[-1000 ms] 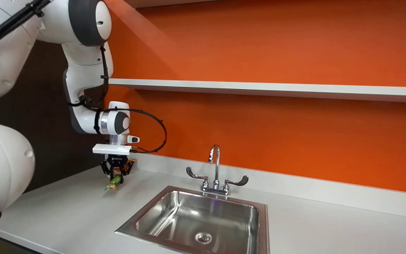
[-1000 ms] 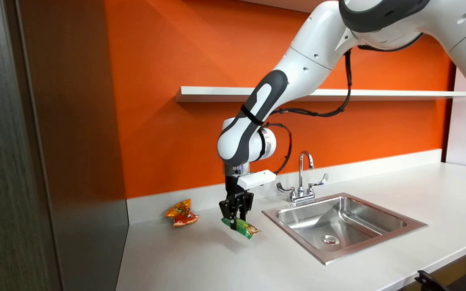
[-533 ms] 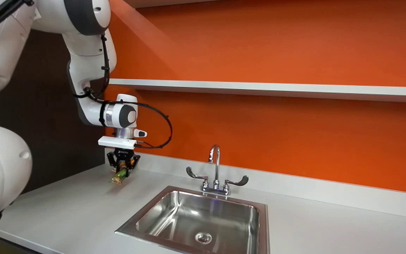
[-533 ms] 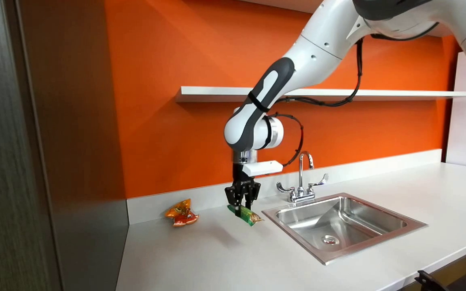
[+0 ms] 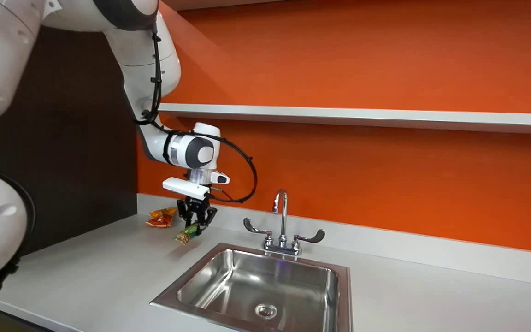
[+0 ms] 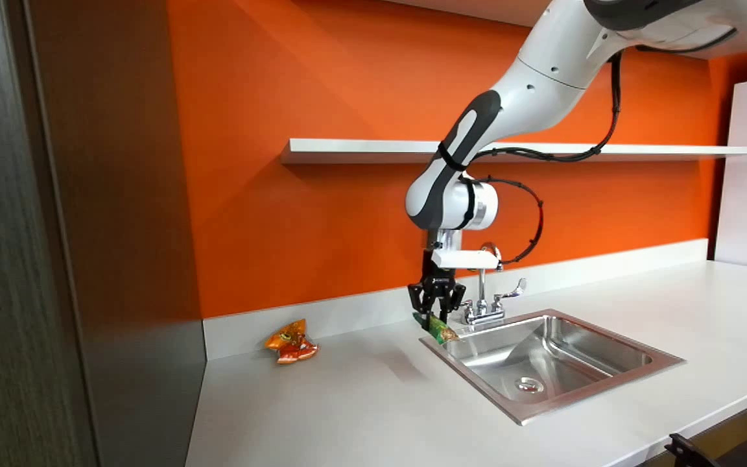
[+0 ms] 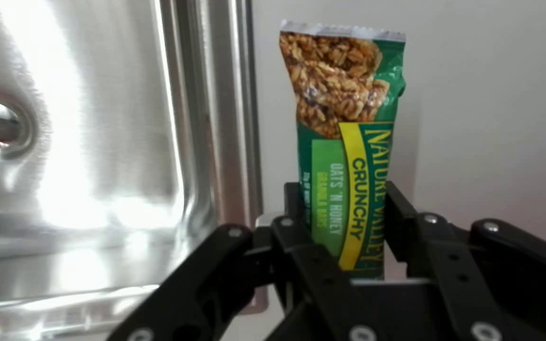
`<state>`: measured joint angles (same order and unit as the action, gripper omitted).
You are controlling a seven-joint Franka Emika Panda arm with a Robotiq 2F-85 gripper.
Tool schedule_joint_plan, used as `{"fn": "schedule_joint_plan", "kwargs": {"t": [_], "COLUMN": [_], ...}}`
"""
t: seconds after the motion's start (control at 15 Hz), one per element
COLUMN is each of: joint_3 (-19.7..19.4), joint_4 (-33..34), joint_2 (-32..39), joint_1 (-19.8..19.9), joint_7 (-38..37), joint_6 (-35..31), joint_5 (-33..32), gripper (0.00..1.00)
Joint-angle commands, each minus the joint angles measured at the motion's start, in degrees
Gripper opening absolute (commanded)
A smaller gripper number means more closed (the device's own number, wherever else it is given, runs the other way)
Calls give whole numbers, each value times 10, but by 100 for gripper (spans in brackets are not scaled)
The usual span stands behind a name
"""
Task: Pick up a pack of snack and put it in the sink
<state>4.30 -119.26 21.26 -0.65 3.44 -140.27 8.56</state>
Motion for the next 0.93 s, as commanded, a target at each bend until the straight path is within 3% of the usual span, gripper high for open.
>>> {"fn": "schedule_joint_plan", "kwargs": {"t": [0.0,0.47,0.87], "joint_3": [-13,-46,-59], "joint_4": [-29,-32,-15], "joint_2": [-26,-1,53], "joint_1": [45,107,130], "joint_7": [22,38,35], "joint_6": [7,3,-1], "joint_5": [42,91,97], "gripper": [18,18,18]}}
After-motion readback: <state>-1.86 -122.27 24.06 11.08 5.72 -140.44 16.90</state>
